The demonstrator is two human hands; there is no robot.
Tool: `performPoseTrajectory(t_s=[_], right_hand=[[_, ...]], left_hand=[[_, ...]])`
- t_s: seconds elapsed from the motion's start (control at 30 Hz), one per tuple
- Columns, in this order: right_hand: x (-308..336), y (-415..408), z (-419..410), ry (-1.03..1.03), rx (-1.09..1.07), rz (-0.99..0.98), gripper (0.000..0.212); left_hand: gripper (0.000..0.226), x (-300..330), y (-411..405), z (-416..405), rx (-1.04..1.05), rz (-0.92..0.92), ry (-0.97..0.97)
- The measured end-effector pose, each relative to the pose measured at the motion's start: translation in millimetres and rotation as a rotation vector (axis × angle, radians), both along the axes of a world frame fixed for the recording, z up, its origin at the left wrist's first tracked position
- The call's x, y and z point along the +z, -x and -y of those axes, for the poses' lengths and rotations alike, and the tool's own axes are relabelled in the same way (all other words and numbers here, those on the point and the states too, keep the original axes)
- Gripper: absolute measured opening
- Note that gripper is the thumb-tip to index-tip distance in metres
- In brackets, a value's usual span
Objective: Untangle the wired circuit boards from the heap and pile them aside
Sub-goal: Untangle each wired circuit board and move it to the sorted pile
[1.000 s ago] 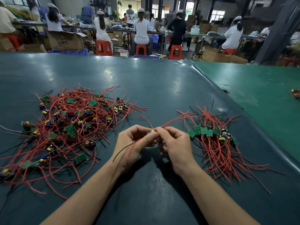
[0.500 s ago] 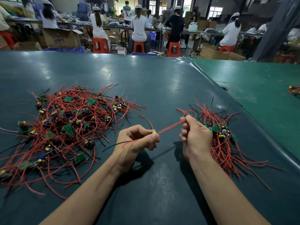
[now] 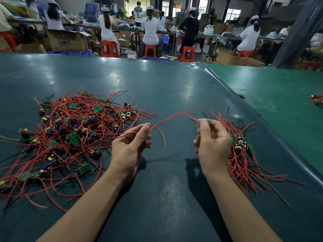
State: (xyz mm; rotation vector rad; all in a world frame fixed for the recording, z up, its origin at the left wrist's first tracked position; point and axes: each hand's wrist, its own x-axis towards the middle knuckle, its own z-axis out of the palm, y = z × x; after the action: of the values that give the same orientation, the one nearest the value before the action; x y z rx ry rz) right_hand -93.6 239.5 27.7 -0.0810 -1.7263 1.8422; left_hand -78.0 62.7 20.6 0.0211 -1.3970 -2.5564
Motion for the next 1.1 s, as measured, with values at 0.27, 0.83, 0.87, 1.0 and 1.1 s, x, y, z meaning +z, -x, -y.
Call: performPoseTrajectory(t_s=[0.27, 0.83, 0.87, 1.0, 1.1], right_hand=[[3, 0, -6, -0.076, -0.228, -0.059, 0.013], [-3, -10, 15, 0.046, 0.632, 0.311, 0.023], [-3, -8, 13, 0.065, 0.600, 0.303, 0.023], [2, 3, 1, 0.243, 0.412, 0.258, 0.030], [5, 8, -4, 0.399, 0.333, 0.247, 0.033]], left_hand=[[0.019, 12, -1, 5, -0.130, 0.080, -0.197], [0.027, 3, -14, -13, -0.400, 0.092, 0.351], [0.027, 3, -14, -13, -0.415, 0.095, 0.347], [0.039, 4, -15, -12, -0.470, 0.086, 0.347], [0.036, 4, -18, -11, -0.509, 0.068, 0.328]])
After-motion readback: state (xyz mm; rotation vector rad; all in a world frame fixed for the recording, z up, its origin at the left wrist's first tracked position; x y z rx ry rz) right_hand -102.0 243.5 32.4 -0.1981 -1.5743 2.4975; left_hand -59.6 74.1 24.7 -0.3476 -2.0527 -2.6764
